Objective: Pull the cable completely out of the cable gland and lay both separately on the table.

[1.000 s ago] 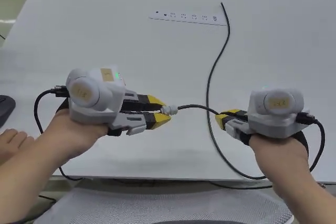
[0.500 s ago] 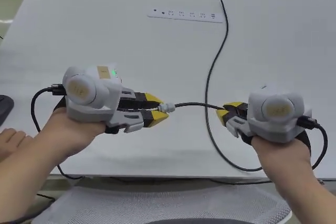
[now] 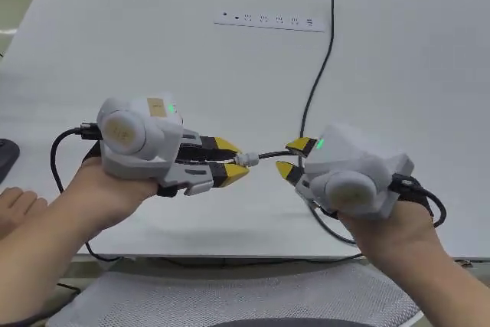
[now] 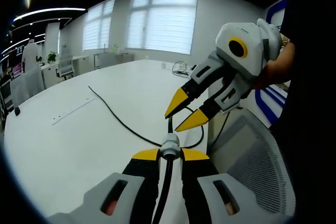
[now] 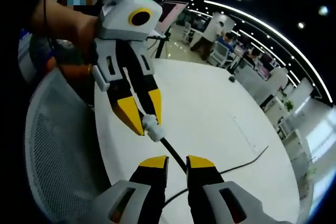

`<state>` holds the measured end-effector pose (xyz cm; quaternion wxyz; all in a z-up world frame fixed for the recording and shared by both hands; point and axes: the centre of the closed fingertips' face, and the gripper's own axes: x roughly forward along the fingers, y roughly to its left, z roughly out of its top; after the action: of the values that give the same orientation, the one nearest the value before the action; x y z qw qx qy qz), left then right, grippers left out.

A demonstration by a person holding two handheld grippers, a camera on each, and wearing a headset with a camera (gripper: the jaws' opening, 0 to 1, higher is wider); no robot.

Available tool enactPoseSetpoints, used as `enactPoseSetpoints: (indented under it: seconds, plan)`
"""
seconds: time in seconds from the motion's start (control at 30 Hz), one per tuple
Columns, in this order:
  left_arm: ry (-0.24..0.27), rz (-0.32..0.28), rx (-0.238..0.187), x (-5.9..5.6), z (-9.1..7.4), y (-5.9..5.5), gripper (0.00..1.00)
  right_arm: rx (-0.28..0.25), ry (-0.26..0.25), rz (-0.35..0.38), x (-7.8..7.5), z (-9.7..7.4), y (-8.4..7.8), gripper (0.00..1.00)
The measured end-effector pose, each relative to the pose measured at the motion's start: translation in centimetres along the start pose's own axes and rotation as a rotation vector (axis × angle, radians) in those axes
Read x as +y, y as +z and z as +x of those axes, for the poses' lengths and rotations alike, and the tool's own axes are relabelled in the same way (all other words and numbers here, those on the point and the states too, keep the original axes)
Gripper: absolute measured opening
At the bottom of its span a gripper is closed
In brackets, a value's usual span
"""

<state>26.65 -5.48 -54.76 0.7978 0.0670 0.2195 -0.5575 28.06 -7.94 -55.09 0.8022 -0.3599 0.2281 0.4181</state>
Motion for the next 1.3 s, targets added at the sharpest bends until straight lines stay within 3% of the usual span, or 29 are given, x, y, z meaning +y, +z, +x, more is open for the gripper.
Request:
enactPoseSetpoints:
  seconds: [0.23, 0.47, 0.77, 0.93, 1.23, 1.3]
  plan:
    - [-0.006, 0.004, -0.004, -0.1, 0.1, 0.2, 0.15, -0.007, 0.024, -0.071, 0.6, 0.6, 0.7, 0.07]
    - [-0.01, 0.004, -0.013, -0.1, 0.1, 0.3, 0.15, -0.018, 0.013, -0.061, 0.5, 0.6, 0.8, 0.03]
    - [-0.008, 0.008, -0.011, 0.0, 0.0, 0.3, 0.15, 0.0, -0.003, 0.076, -0.8, 0.4, -0.7, 0.03]
    - [-0.008, 0.014, -0.008, 0.0, 0.1, 0.4, 0.15, 0.003, 0.006, 0.235, -1.1, 0.4, -1.7, 0.03]
    - [0.003, 0.012, -0.011, 0.5, 0.0, 0.5, 0.15, 0.029, -0.015, 0.386, -2.4, 0.7, -3.8, 0.03]
    - [0.006, 0.01, -0.012, 0.6, 0.0, 0.5, 0.15, 0.044, -0.021, 0.468, -2.8, 0.7, -4.8, 0.03]
